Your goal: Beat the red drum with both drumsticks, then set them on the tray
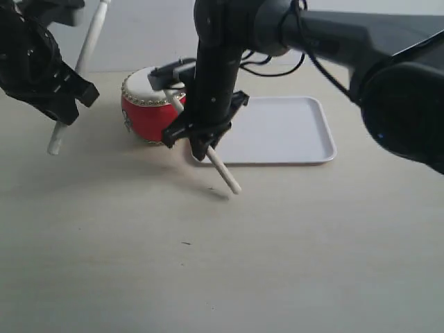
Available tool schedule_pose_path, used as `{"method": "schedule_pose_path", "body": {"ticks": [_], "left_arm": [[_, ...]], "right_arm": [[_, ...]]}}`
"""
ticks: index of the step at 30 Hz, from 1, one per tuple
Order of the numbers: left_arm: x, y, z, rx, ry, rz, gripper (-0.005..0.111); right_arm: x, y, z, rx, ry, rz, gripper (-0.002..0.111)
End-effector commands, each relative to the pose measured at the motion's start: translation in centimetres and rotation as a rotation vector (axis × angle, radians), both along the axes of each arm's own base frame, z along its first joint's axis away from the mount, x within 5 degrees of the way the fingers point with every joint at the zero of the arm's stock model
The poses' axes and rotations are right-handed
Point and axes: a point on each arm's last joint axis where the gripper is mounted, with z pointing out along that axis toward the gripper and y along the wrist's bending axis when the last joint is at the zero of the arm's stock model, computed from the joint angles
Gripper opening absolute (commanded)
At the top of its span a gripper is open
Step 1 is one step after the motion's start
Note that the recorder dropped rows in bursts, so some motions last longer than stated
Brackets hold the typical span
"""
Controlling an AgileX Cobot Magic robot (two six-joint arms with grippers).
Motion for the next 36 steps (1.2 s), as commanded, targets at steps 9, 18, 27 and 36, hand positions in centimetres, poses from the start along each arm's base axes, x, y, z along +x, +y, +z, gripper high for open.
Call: {"method": "schedule_pose_path", "body": {"ticks": [9, 18, 27, 36], "left_arm": [[0.6, -0.3, -4.2, -0.018, -0.011, 0.007, 0.000], [3.6, -1.4, -14.8, 0.086, 0.260, -0.017, 0.000], [4.0, -1.7, -11.3, 0.058, 0.216, 0.006, 0.000], [0.8, -0.5, -3.4, -0.015, 0.018, 0.004, 0.000]], "right_arm": [[-1.1, -0.8, 10.5, 0.123, -0.186, -0.004, 0.000], [-5.3, -3.5, 22.6, 0.300, -0.382, -0.007, 0.000], [-5.4, -4.1, 23.3, 0.269, -0.424, -0.001, 0.000], [-1.4, -5.8, 18.7, 0.064, -0.438, -0.055, 0.000]]}}
